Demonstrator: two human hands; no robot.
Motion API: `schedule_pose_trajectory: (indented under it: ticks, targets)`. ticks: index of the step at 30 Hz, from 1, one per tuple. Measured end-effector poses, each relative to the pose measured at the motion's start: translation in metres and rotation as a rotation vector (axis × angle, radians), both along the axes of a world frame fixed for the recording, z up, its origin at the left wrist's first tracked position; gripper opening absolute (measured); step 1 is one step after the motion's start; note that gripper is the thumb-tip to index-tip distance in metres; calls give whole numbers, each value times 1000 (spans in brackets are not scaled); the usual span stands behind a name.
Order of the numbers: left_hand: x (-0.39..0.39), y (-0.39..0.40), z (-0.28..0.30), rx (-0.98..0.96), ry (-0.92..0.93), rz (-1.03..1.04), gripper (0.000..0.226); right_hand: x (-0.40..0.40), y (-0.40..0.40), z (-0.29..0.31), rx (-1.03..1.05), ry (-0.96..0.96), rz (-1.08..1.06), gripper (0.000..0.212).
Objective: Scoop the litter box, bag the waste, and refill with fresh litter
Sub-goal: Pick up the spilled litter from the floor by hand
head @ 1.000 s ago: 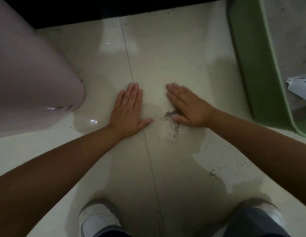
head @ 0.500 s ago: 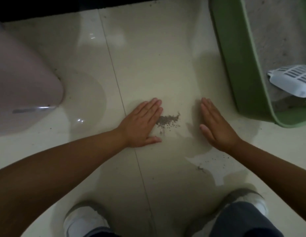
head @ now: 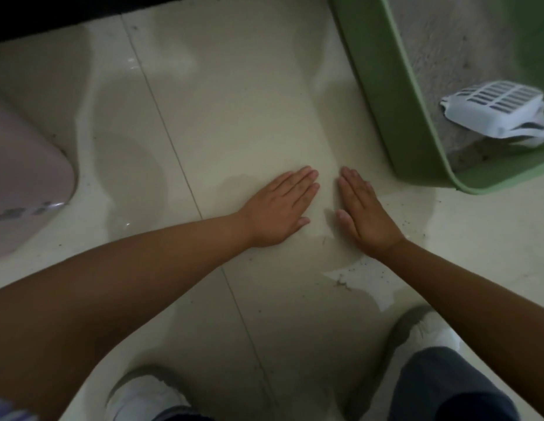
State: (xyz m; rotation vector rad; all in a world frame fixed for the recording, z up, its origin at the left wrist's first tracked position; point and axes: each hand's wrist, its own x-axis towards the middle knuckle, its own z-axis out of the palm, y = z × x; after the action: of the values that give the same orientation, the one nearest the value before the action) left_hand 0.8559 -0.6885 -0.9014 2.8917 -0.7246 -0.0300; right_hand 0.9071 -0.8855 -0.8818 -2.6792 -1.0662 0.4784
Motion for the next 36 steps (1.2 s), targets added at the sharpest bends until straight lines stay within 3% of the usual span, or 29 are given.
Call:
schedule_pose_trajectory:
  ticks: [7,9,12,16,18,22,25,29,32,36]
  targets:
    - [-27,48,-3,-30,-10,23,78,7,1,22,-151,208,53,99]
    - [-34,56,0,-30,65,8,83,11,3,29,-205,220,100,100]
    - [-41,65,6,15,150,51,90,16,16,33,-115,128,201,99]
    - [-55,70,9,39,179,141,95,22,48,17,-166,125,154,104]
    - [-66,74,8,51,181,191,93,12,64,6,-109,117,201,110]
    - [-80,85,6,64,207,270,91,-24,83,6,-107,151,393,85]
    - [-86,93,3,60,204,292,89,-36,82,5,-46,117,487,79]
    - [-88,88,4,17,123,305,77,-21,68,15,86,171,250,83]
    - [-80,70,2,-19,-4,229,52,0,45,19,-16,174,162,80]
    - [-54,39,15,-102,11,193,44,19,17,10,-175,108,158,89]
